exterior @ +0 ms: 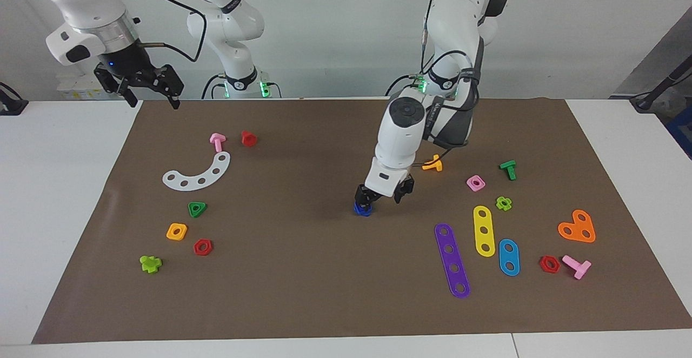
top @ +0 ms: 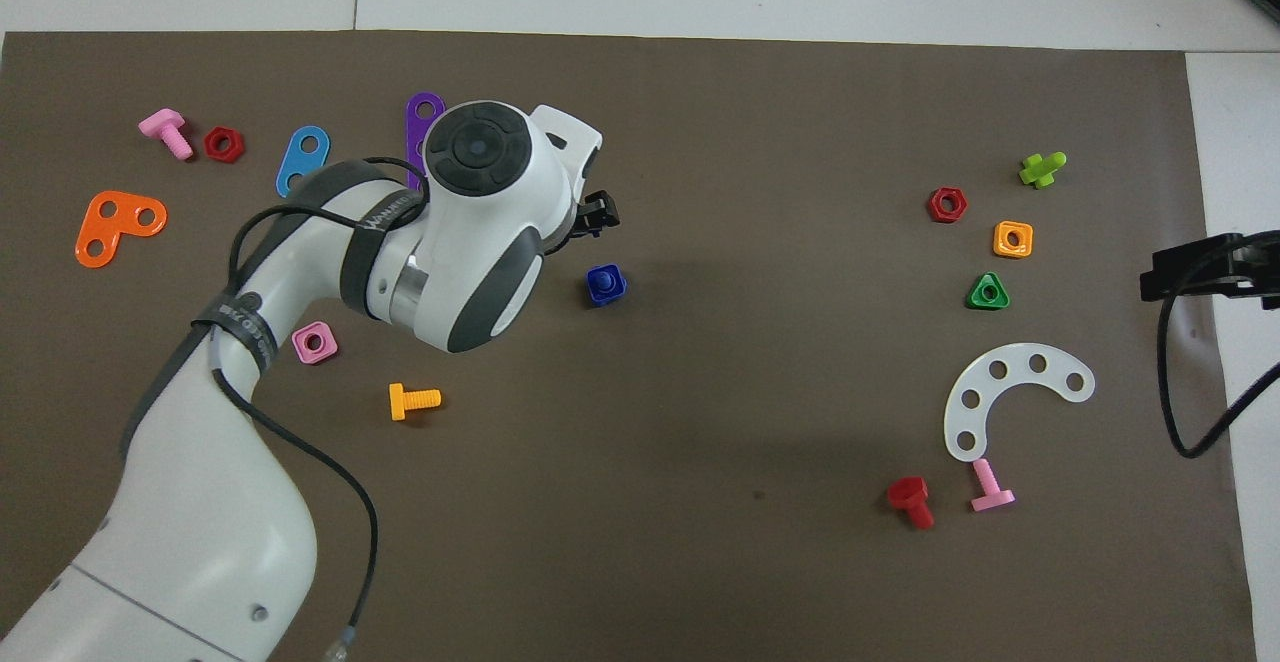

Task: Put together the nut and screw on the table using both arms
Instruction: 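Lower the assembled nut and bolt onto the table and open the left gripper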

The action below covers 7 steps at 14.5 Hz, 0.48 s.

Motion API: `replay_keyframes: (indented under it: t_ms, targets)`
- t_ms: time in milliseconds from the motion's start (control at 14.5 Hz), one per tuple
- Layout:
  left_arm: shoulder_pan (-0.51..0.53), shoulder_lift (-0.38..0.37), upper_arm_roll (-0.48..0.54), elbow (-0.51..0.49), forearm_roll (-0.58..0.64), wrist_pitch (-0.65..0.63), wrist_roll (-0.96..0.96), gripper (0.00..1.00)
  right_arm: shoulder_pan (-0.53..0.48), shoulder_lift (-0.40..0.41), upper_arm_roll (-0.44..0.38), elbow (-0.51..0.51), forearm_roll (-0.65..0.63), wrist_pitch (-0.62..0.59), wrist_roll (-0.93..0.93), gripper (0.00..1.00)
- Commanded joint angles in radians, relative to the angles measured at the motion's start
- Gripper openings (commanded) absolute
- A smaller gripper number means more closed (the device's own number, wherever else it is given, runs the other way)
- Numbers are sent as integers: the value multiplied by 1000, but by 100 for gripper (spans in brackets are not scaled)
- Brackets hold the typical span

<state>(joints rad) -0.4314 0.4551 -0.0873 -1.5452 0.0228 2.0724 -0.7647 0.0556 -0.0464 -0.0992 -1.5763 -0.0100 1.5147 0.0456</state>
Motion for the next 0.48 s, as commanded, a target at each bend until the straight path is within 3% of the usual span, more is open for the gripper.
replay_keyframes:
  t_ms: [0, 207, 414]
  targets:
    - [100, -146, -6, -41, 17, -176, 91, 100, -7, -35, 7, -47, -18, 30, -30, 100]
    - [215, -229, -3, -68, 17, -335, 388, 100, -6, -35, 12, -47, -22, 28, -23, 100]
    - [345, -294, -2, -151, 17, -364, 649, 99, -6, -35, 12, -47, -21, 28, -21, 100]
